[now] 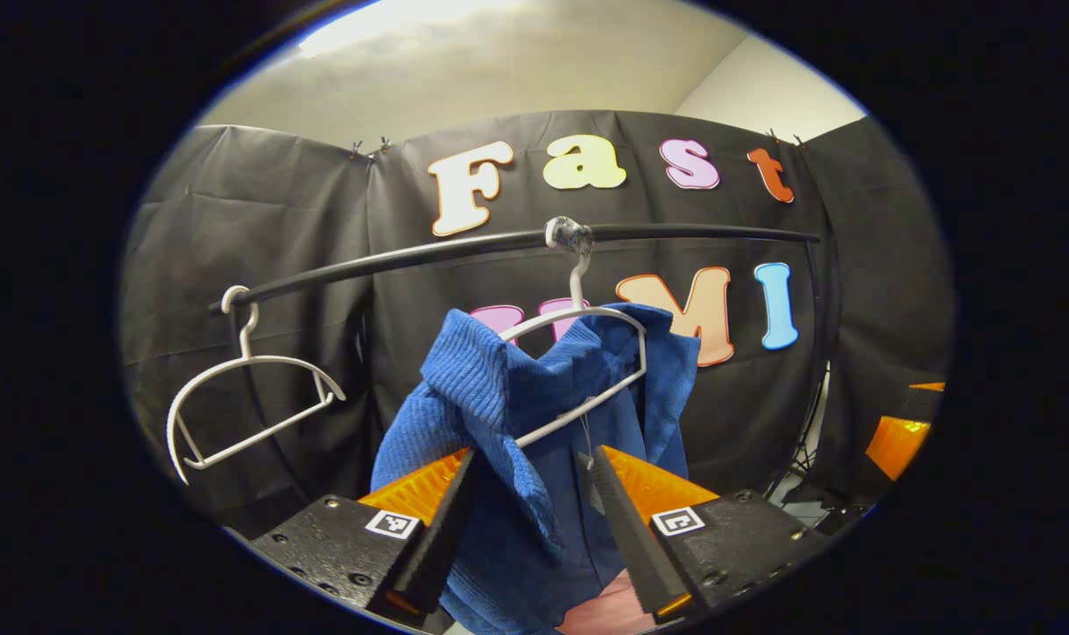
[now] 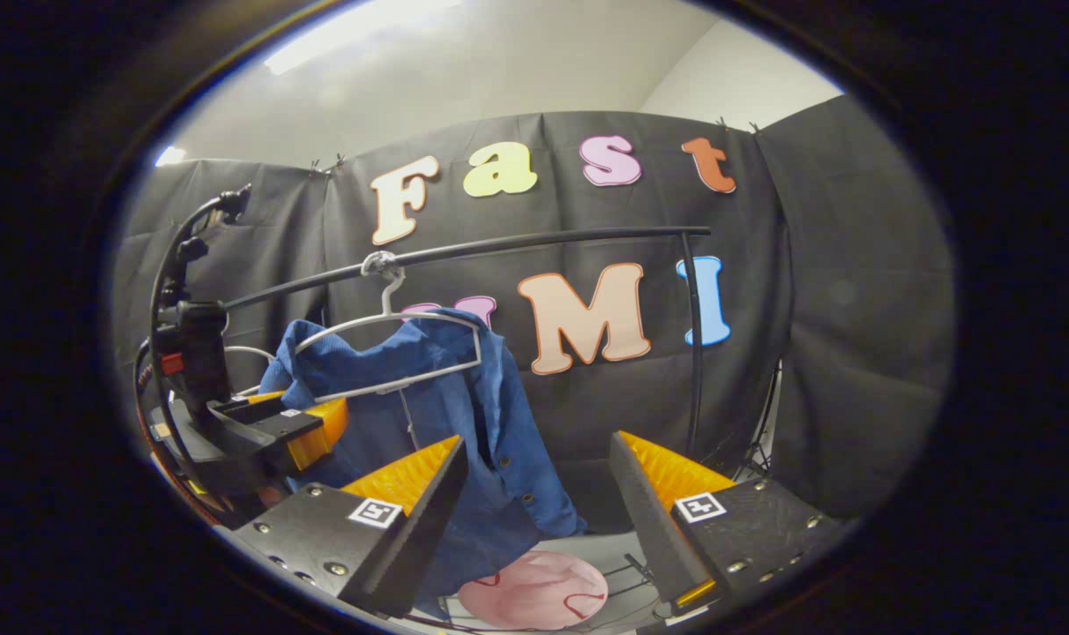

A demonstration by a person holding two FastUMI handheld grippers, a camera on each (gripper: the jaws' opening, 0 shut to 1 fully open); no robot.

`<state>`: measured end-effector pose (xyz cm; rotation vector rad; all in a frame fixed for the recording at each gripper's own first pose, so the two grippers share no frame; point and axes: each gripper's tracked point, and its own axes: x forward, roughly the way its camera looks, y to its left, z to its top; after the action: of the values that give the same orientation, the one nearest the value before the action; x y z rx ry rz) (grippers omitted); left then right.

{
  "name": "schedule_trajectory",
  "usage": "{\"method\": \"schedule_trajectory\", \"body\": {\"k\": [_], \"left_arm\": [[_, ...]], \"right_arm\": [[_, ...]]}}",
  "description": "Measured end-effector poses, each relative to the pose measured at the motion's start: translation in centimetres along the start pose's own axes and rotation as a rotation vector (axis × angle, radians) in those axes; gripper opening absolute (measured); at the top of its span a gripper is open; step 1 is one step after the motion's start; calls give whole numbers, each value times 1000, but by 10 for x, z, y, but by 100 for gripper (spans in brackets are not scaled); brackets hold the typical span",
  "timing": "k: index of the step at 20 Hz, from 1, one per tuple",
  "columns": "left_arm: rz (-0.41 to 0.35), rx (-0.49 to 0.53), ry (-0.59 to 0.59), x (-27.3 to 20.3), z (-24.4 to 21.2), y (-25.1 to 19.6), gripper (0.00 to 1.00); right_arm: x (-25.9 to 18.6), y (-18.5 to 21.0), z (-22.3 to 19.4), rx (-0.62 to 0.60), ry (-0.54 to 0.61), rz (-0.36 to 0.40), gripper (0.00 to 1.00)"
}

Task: Grasp the clothes on the hanger with both hands and then place them into the laundry hamper below.

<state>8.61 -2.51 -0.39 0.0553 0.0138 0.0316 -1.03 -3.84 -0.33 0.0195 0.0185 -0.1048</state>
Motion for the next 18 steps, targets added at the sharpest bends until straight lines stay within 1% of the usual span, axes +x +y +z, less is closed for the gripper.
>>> {"method": "schedule_trajectory", "body": {"k": [1,2,3,4,5,6,7,8,9,10,11,12,13,15,16,18], "left_arm": [[36,12,7,4,-1,12,60],[74,7,11,5,-1,25,47],[94,-4,28,9,-2,36,35],[89,-18,55,10,-5,36,23],[69,-25,98,10,-10,36,10],[32,-33,107,8,-11,30,7],[-15,-49,103,9,-11,25,6],[-64,-70,88,6,-6,18,6],[-94,-91,78,4,-5,16,7],[-128,-113,68,4,-6,13,6],[-149,-121,69,4,-7,9,6],[-171,-127,68,1,-8,8,6],[-185,-131,72,0,-6,4,4],[-183,-125,74,-3,-6,3,2],[-180,-128,70,-3,-4,2,2],[-175,-123,90,-8,-3,-1,1]], "right_arm": [[1,0,1,5,0,-5,97],[5,-1,3,4,-2,-14,99],[8,-3,5,0,-6,-29,99],[17,-4,9,-5,-10,-40,94],[26,-4,11,-12,-10,-48,94],[32,-7,11,-19,-12,-64,94],[36,-8,12,-20,-17,-79,96],[38,-6,12,-19,-24,-85,94],[43,-3,14,-16,-30,-85,94],[48,-2,14,-15,-37,-83,99],[55,1,13,-16,-34,-75,97],[63,3,10,-14,-29,-67,99],[70,7,6,-14,-12,-51,99],[85,12,2,-27,3,-16,94],[95,16,0,-36,12,10,97],[113,24,-8,-50,53,62,97]]}}
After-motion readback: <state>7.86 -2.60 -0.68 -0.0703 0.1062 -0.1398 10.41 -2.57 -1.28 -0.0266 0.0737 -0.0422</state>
